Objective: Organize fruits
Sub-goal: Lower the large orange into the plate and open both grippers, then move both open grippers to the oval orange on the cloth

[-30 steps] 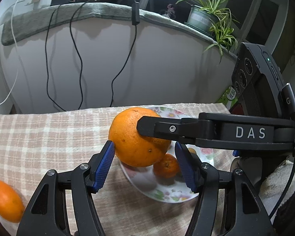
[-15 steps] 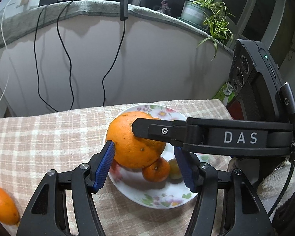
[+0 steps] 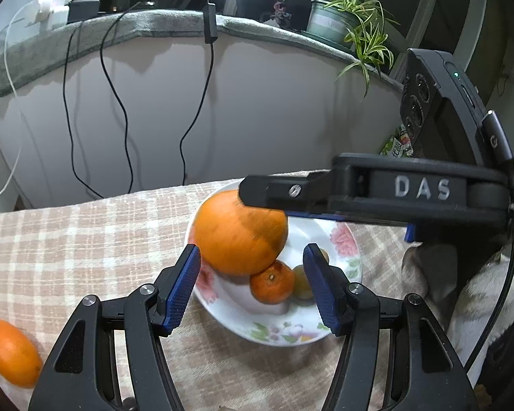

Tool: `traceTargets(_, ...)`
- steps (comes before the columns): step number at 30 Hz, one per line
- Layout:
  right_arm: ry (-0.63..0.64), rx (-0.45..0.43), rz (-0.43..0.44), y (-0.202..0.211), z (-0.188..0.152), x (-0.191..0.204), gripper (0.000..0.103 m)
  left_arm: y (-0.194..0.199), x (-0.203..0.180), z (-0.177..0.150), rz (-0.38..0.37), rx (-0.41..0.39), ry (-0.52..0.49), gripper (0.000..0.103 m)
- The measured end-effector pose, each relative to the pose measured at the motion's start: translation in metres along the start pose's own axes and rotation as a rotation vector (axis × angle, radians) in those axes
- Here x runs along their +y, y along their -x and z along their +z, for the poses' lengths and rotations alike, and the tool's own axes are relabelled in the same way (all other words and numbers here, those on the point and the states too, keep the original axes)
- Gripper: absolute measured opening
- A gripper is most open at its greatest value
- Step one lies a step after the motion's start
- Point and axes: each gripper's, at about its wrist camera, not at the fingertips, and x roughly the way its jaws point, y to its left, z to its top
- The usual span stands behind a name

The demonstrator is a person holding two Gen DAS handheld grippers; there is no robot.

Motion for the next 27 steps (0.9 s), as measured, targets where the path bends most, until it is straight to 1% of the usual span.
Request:
traceTargets(5, 0.041, -0.032, -0.02, 0.011, 0.001, 0.008, 0.062, 0.011, 0.003, -0.003, 0.003, -0.019, 0.005, 0.061)
traceTargets(9, 0.069, -0.054, -0.021, 0.018, -0.002, 0.014, 0.062, 0.02, 0.006, -0.008, 0.012, -0.034, 0.001, 0.061)
traceTargets(16, 0.143, -0.108, -0.072, 0.031, -0.012, 0.026, 0.062, 0.042, 0.014, -0.022, 0.028, -0.088, -0.002, 0.061)
traceTargets(18, 0.158, -0.124, -0.085, 0.035, -0.015, 0.027, 0.065, 0.049, 0.017, -0.025, 0.033, -0.097, -0.004, 0.061)
traceTargets(22, 0.163, -0.164, -0.069, 0.046, -0.021, 0.026, 0.066, 0.062, 0.024, -0.033, 0.061, -0.114, -0.001, 0.061)
traceTargets(27, 0.175, -0.185, -0.045, 0.053, -0.028, 0.03, 0.066, 0.077, 0.036, -0.046, 0.105, -0.13, 0.003, 0.061)
